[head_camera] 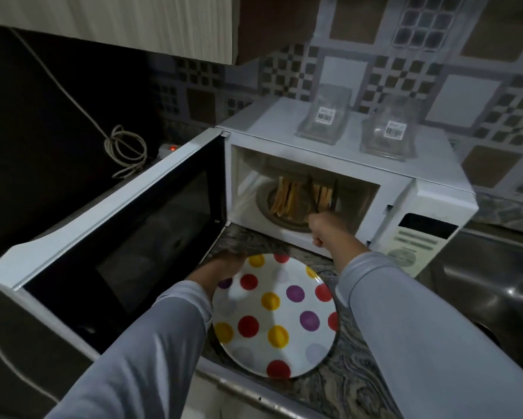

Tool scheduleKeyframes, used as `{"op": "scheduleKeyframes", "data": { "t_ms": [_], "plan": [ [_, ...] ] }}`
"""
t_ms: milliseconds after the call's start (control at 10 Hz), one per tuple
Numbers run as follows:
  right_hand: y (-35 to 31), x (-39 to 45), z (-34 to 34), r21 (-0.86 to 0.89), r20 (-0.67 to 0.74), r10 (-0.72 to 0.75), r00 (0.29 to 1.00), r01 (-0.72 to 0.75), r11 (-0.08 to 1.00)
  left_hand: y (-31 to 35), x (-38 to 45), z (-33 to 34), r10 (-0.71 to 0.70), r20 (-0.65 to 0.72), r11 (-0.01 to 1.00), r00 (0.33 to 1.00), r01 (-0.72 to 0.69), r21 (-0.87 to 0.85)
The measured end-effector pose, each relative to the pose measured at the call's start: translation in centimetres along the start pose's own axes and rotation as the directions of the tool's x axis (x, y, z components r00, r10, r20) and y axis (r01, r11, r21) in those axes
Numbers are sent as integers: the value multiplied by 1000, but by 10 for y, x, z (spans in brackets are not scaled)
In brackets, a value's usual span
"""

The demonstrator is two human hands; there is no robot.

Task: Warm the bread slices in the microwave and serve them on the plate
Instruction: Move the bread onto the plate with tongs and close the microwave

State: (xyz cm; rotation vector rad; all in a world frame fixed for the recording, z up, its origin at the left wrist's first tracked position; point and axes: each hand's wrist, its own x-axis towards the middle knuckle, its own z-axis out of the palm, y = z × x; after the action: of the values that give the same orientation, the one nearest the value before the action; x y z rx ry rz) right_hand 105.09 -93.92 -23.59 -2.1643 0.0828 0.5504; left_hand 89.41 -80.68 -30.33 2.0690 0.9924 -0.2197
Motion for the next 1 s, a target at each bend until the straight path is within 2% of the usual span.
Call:
{"op": "scheduleKeyframes", "data": {
  "t_ms": [100,300,400,500,700,800,900,1000],
  "plan": [
    [-3,5,3,-10,-3,-1,1000,1,1000,3,-3,-3,46,34,999,998,-46,10],
    [1,12,9,17,-5,40,999,-40,999,0,-11,-11,1,21,1000,1000,-2,22],
    [4,13,11,46,-55,3,998,0,999,0,-6,-8,-20,15,1000,1000,20,-24],
    [5,8,7,-2,-85,-27,996,27,1000,2,-5,-6,-14,9,999,1000,13,31],
    [8,-16,1,-91,-149,-100,984,87,992,-2,-6,-7,-54,77,998,996,55,-15],
    [14,-28,0,-132,-170,-142,975,120,984,-5,-7,-4,-18,53,1000,998,19,-17],
    [27,-54,0,-157,-216,-157,964,124,980,-16,3,-7,-47,122,979,991,70,-190],
    [49,-84,3,-206,-212,-155,965,111,972,-22,5,-1,6,137,997,991,4,-74]
  ]
}}
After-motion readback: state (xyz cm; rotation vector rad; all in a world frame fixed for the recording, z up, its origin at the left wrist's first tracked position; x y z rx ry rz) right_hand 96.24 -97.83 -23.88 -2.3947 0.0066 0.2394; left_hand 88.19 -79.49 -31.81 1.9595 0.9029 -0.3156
